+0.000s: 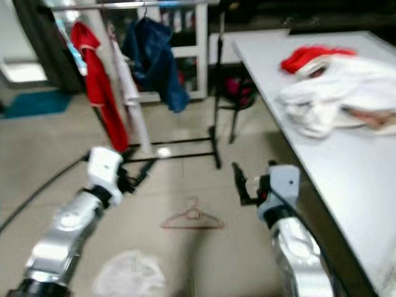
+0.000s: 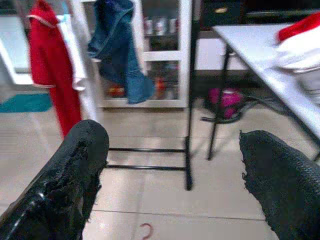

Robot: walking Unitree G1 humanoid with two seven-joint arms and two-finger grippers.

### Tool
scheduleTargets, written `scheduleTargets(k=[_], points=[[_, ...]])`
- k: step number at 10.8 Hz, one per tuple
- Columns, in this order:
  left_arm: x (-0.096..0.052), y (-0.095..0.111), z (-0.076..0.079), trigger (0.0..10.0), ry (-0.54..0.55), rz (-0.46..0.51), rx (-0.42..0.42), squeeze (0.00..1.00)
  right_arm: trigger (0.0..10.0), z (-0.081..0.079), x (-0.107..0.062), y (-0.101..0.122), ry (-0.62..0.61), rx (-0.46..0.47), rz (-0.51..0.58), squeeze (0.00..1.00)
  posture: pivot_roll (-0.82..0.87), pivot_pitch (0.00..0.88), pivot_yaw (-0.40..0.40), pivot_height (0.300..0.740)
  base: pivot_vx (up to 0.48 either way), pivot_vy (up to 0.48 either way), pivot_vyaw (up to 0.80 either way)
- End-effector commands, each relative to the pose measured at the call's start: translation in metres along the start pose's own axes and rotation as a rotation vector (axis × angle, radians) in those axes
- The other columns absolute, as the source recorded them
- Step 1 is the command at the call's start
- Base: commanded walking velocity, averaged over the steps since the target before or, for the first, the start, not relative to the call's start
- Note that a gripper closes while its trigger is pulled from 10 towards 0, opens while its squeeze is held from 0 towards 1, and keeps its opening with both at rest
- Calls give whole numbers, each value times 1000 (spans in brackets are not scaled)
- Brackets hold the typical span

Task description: Hang hanger

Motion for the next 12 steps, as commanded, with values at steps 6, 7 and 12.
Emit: scheduleTargets(k=[6,7,12], points=[[-2,3,-20,10000,77,16,-21,0,10000,-14,5,-7,-16,62,14,0,-84,0,70,740,380,0,0],[-1,5,-20,10000,76,16,-11,0,10000,-13,8,-6,-4,58,16,0,-72,0,66,740,379,0,0],[-5,2,-23,10000,99,9,-19,0,10000,-9,14,6,23,-19,34,0,-65,0,55,740,376,0,0]])
Point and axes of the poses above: a point about 5 cm out from each wrist's last joint towards the gripper, its own x axis pointing out of the wrist towards the gripper, its own y axis along the axis of the wrist's last joint, z = x × y, the point moved 3 cm from there along x, pointing out of the wrist towards the gripper, and after that the axes turned 7 degrees about x, right-handed, at the moved point
